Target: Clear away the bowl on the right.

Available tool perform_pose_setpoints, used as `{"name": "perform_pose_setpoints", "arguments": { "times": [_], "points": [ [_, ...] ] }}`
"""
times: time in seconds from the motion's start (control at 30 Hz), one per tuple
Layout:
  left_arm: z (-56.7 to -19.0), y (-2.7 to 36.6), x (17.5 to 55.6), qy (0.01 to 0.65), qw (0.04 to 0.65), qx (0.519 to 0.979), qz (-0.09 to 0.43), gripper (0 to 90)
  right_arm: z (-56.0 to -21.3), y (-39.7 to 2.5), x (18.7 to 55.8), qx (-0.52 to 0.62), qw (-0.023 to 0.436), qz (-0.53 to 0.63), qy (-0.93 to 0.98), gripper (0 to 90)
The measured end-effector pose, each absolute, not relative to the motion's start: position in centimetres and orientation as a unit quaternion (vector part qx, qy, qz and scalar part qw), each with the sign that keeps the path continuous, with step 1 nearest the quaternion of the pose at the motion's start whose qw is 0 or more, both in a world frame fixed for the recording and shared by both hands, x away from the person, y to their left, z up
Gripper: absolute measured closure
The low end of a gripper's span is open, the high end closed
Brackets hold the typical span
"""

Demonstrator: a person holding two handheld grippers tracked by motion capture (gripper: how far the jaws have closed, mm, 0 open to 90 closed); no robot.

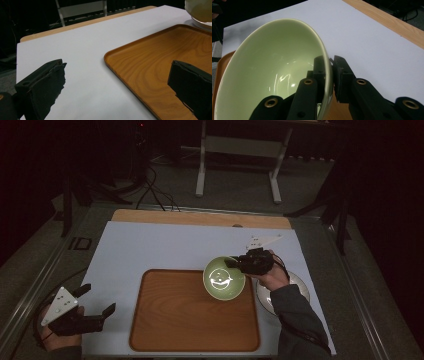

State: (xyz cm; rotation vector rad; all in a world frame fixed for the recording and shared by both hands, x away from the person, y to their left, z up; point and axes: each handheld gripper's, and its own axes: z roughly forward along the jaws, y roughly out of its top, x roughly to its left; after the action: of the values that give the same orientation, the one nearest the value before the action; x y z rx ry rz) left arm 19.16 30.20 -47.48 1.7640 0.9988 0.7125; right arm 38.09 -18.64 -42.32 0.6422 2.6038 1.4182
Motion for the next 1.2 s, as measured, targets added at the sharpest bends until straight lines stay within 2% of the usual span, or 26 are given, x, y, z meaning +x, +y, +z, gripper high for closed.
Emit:
{"name": "perform_pose_setpoints", "arguments": {
  "times": [1.2],
  "points": [
    [-47.5,30.3,19.1,0.408,0.477,0.721,0.292,1.2,-44.3,-15.5,37.3,0.185,0.025,0.465,0.865,81.0]
  ]
}}
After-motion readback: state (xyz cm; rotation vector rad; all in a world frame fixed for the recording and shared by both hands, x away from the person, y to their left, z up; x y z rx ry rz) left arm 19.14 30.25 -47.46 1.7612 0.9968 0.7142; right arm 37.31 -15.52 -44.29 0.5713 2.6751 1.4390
